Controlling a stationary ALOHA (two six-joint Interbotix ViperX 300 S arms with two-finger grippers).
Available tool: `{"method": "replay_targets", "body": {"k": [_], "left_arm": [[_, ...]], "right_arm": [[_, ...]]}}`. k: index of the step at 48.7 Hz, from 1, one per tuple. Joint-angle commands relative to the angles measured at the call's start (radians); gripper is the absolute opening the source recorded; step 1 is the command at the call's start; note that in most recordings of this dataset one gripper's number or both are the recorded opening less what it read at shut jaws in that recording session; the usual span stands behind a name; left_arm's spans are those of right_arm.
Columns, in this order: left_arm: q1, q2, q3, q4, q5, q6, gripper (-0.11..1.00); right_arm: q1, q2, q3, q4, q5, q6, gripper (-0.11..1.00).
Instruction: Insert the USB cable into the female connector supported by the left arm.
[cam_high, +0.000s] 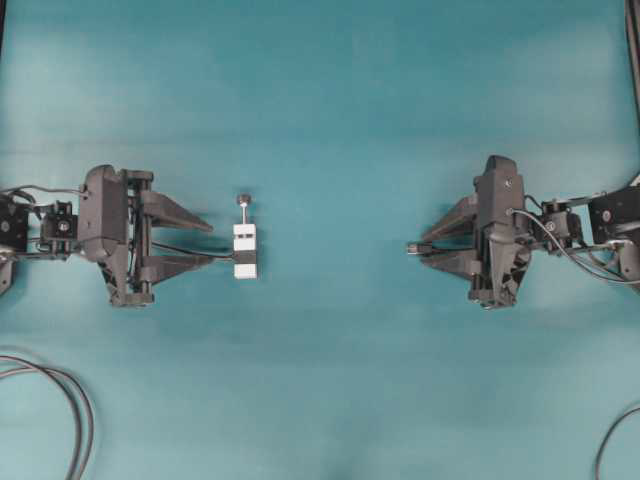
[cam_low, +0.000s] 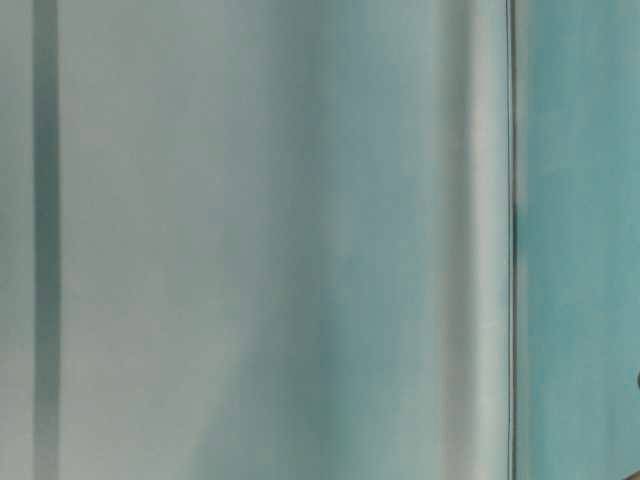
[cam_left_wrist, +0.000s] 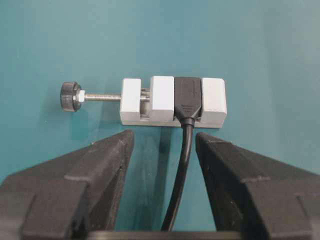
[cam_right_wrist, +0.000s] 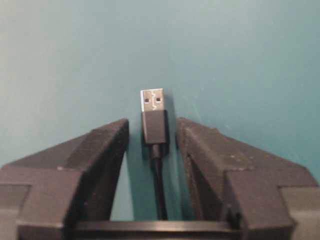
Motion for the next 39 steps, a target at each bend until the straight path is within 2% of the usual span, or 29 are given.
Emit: {"method": "replay_targets", "body": {"k": [1, 6, 11, 19, 24, 39], "left_arm": [[-0.003, -0.008, -0.008, -0.003, 0.000, -0.012, 0.63], [-0.003, -0.008, -0.009, -0.003, 0.012, -0.012, 0.63], [-0.003, -0.008, -0.011, -0.003, 0.020, -0.012, 0.63], [-0.003, -0.008, -0.011, -0.003, 0.037, -0.011, 0.63], [-0.003, -0.008, -0.014, -0.003, 0.061, -0.009, 0.63], [-0.005, -0.008, -0.017, -0.003, 0.069, -0.009, 0.63]], "right_arm": [[0.020, 0.006, -0.006, -0.002, 0.005, 0.002, 0.45], [0.028, 0.006, 0.002, -0.002, 0.005, 0.000, 0.33], [0.029, 0.006, 0.006, -0.002, 0.005, -0.002, 0.25], [0.029, 0.006, -0.003, -0.009, 0.034, -0.011, 0.25], [0.029, 0.006, -0.025, -0.032, 0.052, -0.026, 0.25], [0.028, 0.000, -0.092, -0.041, 0.178, -0.115, 0.23]]}}
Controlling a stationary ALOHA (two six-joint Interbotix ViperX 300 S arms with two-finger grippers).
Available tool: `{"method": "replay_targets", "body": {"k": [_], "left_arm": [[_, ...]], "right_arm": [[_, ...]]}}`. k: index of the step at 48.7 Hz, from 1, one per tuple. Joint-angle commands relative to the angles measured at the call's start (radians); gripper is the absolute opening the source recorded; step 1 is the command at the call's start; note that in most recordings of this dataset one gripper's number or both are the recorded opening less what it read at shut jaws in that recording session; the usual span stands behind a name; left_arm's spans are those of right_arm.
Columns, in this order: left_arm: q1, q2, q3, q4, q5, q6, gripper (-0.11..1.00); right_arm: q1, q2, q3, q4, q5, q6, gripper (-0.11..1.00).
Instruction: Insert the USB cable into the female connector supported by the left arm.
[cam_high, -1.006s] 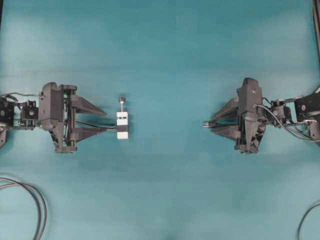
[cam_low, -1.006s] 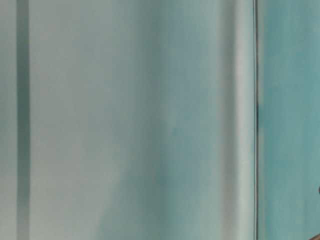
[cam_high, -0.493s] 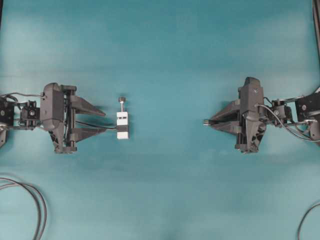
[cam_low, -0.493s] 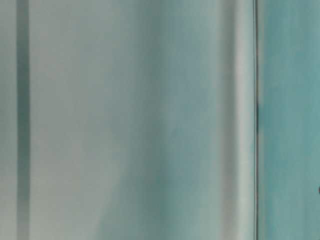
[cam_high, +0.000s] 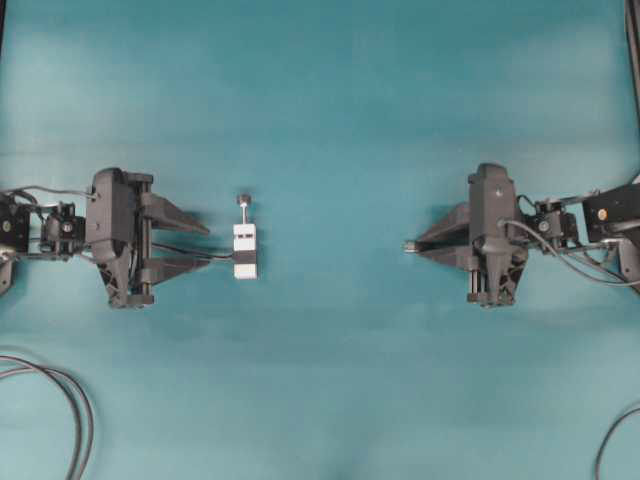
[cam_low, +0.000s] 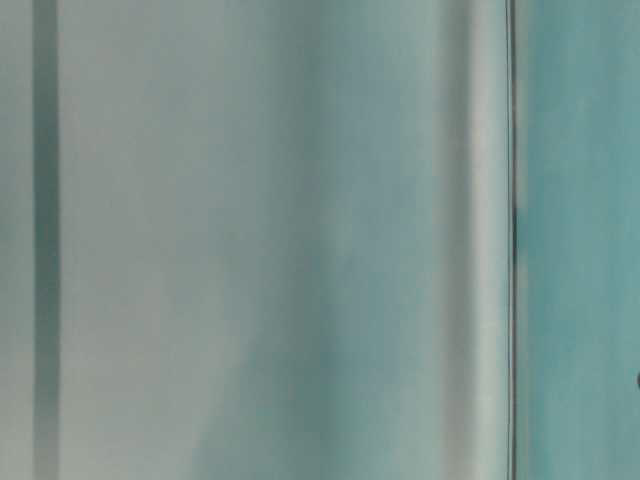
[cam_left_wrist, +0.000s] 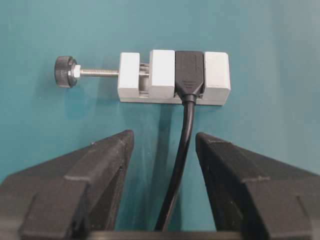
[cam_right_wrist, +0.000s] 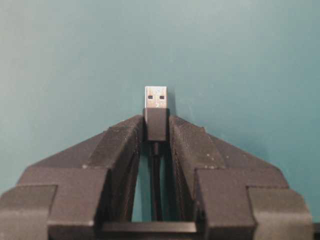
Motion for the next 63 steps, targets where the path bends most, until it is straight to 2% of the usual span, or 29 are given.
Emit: {"method": "replay_targets", "body": {"k": [1, 13, 22, 29, 40, 52, 63], "left_arm": [[-0.003, -0.008, -0.011, -0.003, -0.003, -0.009, 0.63], [-0.003, -0.006, -0.023, -0.002, -0.006, -0.006, 0.63], [-0.011, 0.005, -0.041, -0.002, -0.009, -0.008, 0.63], [-0.031, 0.012, -0.044, -0.003, -0.020, -0.009, 0.63], [-0.034, 0.035, -0.044, -0.003, -0.043, -0.009, 0.63], [-0.034, 0.084, -0.041, -0.003, -0.075, -0.009, 0.63], [-0.029, 0.130, -0.040, -0.008, -0.173, -0.009, 0.63]], "right_arm": [[0.028, 0.008, -0.054, -0.017, 0.054, -0.014, 0.23], [0.006, -0.089, -0.061, -0.017, 0.107, -0.038, 0.21], [-0.012, -0.135, -0.104, -0.020, 0.156, -0.038, 0.21], [-0.012, -0.135, -0.166, -0.020, 0.210, -0.044, 0.21], [-0.017, -0.118, -0.256, -0.020, 0.267, -0.103, 0.21], [-0.020, -0.071, -0.321, -0.020, 0.275, -0.106, 0.21], [-0.020, -0.017, -0.397, -0.018, 0.305, -0.106, 0.21]]}}
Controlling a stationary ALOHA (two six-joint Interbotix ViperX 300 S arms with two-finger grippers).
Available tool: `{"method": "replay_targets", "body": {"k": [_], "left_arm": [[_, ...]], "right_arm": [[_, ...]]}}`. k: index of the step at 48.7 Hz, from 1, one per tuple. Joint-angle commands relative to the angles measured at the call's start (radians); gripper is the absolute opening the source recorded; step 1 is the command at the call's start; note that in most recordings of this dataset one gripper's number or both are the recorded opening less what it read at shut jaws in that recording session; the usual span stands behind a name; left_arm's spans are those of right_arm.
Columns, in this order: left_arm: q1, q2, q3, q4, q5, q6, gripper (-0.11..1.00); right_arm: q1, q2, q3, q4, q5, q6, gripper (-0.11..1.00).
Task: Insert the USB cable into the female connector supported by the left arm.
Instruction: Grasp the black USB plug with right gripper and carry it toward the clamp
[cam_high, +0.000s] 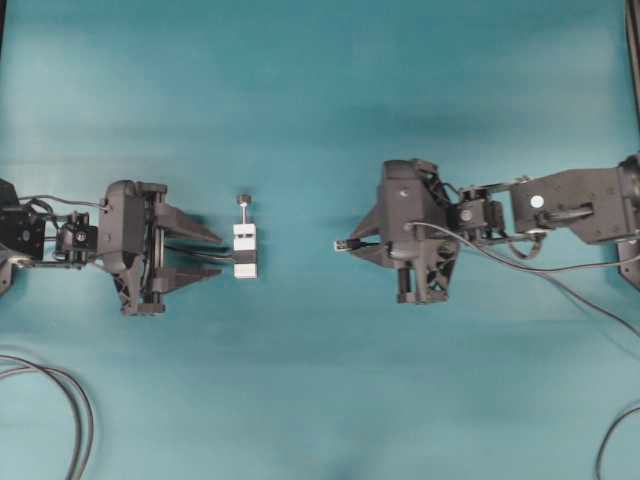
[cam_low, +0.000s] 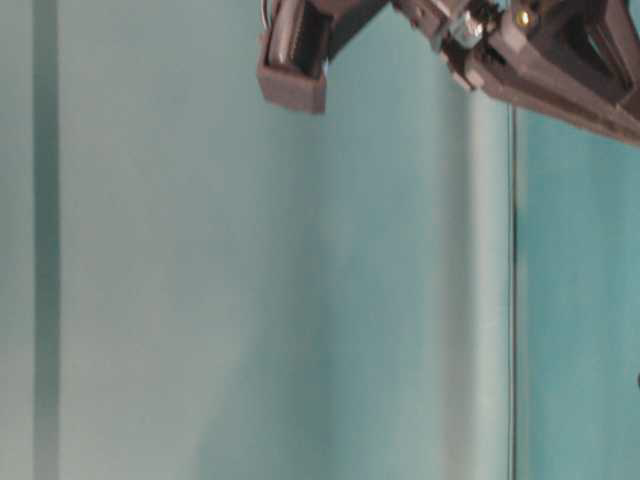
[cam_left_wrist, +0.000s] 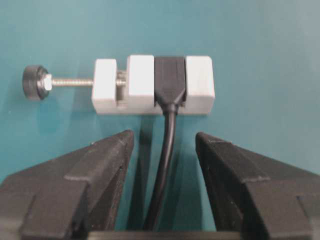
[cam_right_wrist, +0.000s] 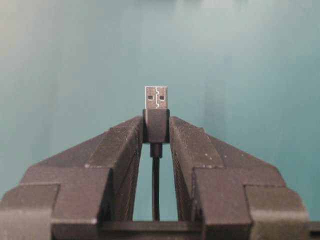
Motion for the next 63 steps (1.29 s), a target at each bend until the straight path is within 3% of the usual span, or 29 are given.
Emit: {"method": "replay_targets", "body": {"k": [1, 14, 47, 63], "left_arm": [[0.002, 0.006, -0.003, -0.009, -0.043, -0.009, 0.63], [0.008, 0.032, 0.000, -0.020, -0.094, -0.008, 0.63], [0.014, 0.049, -0.009, -0.020, -0.087, -0.002, 0.63], [0.014, 0.052, -0.015, -0.020, -0.092, 0.003, 0.63]], "right_arm": [[0.000, 0.005, -0.054, -0.003, 0.011, -0.002, 0.21], [0.003, 0.060, -0.126, -0.003, 0.060, -0.014, 0.21], [0.009, 0.224, -0.359, -0.031, 0.178, -0.015, 0.21], [0.012, 0.252, -0.379, -0.031, 0.193, -0.015, 0.21]]}}
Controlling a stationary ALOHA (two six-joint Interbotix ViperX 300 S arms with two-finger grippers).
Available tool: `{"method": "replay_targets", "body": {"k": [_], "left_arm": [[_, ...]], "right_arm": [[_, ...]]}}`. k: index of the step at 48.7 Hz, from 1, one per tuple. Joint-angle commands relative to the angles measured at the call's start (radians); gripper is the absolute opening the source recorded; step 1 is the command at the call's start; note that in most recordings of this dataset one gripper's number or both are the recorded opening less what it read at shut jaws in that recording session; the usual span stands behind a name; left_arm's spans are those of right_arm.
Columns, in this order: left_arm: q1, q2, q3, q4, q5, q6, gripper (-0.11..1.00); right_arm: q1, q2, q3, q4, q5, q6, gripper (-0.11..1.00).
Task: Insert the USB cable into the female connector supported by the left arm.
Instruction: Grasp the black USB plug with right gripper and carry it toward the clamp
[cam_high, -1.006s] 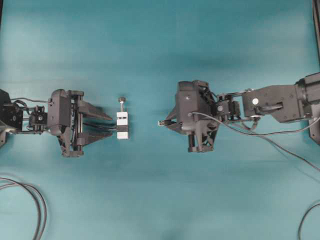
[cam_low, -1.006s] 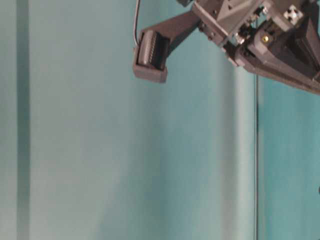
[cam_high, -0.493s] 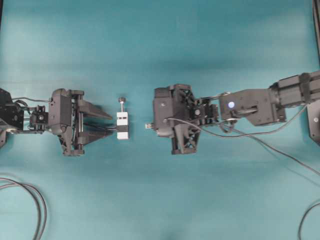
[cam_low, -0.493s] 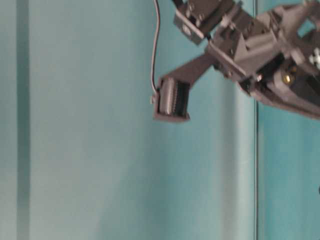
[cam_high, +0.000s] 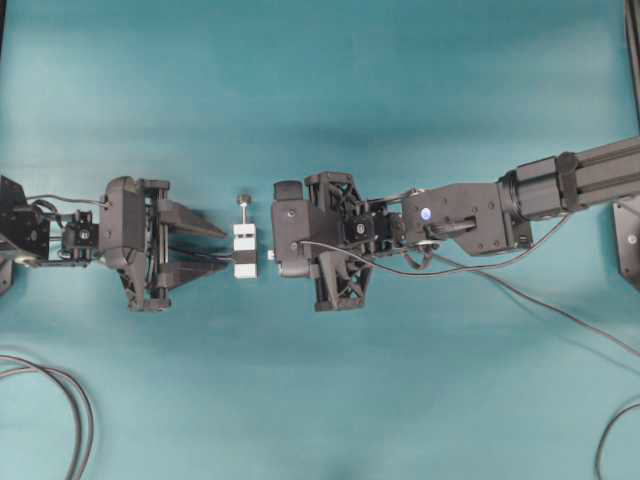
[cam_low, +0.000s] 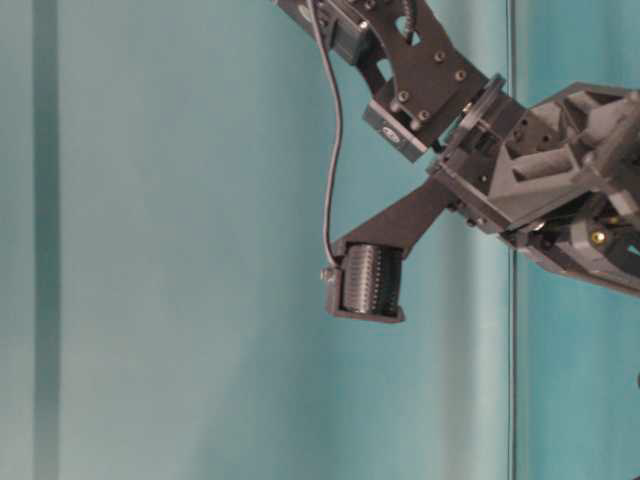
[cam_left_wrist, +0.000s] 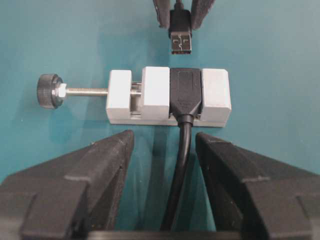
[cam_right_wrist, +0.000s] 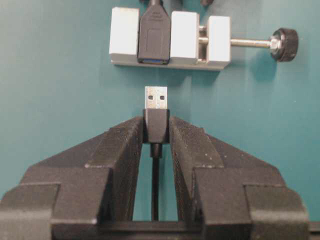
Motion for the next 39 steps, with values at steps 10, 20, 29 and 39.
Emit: {"method": "replay_targets", "body": {"k": [10, 20, 29, 39], "left_arm": [[0.002, 0.011, -0.020, -0.003, -0.008, 0.003, 0.63], [0.002, 0.017, -0.034, -0.003, -0.008, 0.003, 0.63], [0.002, 0.017, -0.034, -0.003, -0.003, 0.002, 0.63], [0.002, 0.017, -0.034, -0.003, -0.003, 0.002, 0.63]], "right_arm": [[0.002, -0.009, -0.023, -0.003, -0.020, 0.000, 0.21], [0.006, -0.005, -0.025, -0.005, -0.035, 0.000, 0.21], [0.006, -0.005, -0.034, -0.005, -0.046, -0.002, 0.21], [0.006, -0.005, -0.044, -0.005, -0.046, -0.021, 0.21]]}}
